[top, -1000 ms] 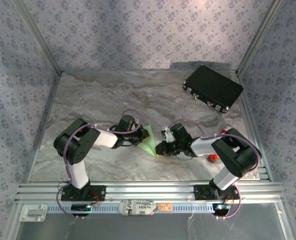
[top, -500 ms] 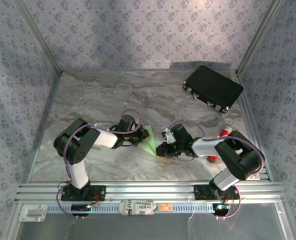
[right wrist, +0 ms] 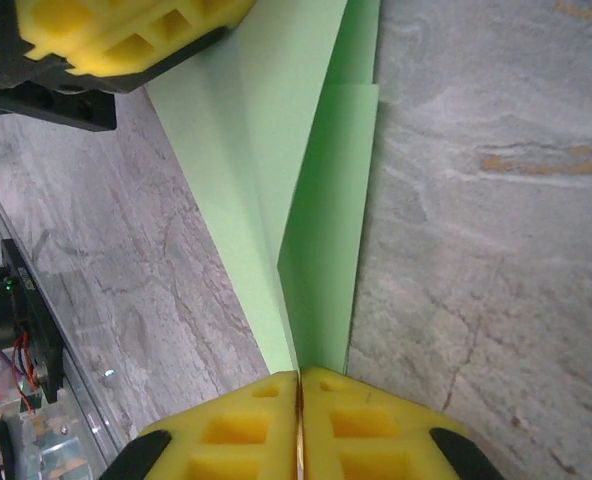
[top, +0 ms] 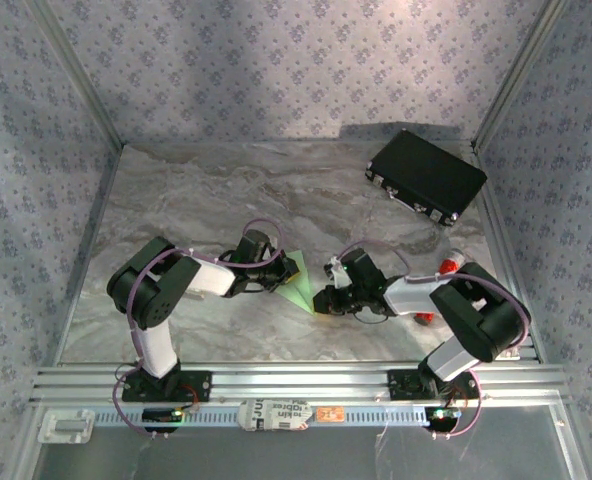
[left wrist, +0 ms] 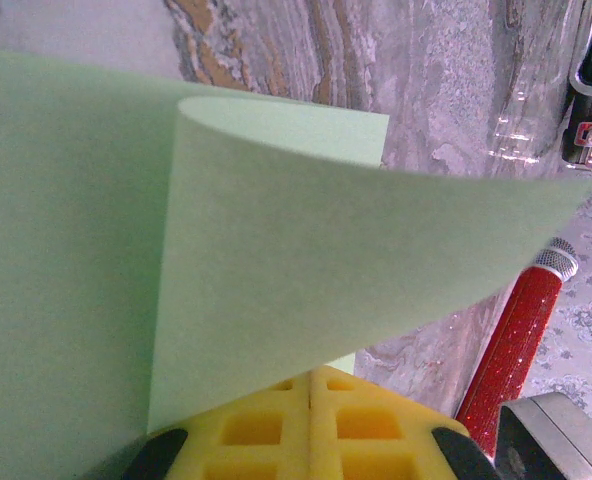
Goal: Fold a paper plane with a square sheet of paper (pick it up from the middle)
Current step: Fourth fold the wing at the center of the table.
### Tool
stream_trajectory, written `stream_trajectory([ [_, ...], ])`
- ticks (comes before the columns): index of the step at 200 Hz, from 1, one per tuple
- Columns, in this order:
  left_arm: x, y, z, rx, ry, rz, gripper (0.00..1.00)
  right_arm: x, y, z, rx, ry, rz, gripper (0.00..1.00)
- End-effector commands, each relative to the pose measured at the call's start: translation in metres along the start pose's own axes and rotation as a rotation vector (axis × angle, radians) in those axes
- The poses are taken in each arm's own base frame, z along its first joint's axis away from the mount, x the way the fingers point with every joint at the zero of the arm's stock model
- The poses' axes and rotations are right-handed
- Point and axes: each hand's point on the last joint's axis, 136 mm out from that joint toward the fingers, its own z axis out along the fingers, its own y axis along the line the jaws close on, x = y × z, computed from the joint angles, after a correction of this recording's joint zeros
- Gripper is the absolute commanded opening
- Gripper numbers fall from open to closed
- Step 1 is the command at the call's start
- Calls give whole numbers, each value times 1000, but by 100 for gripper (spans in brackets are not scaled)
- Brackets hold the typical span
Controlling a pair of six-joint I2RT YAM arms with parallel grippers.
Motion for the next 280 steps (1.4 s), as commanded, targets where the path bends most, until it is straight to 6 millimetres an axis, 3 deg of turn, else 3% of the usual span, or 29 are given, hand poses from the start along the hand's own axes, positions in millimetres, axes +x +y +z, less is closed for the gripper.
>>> stream_trajectory([
  [1, 2, 52, 2, -158, -13, -64, 3, 31, -25, -3, 89, 74, 71, 14],
  [41, 2, 52, 2, -156, -14, -66, 3, 32, -26, -7, 113, 79, 56, 16],
  [73, 2, 52, 3, -154, -13, -69, 3, 38, -31, -4, 118, 107, 74, 9],
  [110, 2, 53, 3, -157, -13, -70, 3, 42, -28, -5, 97, 107, 79, 9],
  [164, 3, 54, 2, -160, -12, -67, 3, 0, 4, -32, 86, -29, 9, 20],
  [190, 3, 54, 2, -160, -12, -66, 3, -21, 35, -40, 5, -67, -39, 20],
  [228, 2, 53, 3, -159, -11, -66, 3, -35, 61, -21, -55, -24, -77, 11],
  [280, 3, 54, 3, -160, -9, -69, 3, -34, 43, 9, 12, 35, -45, 8],
])
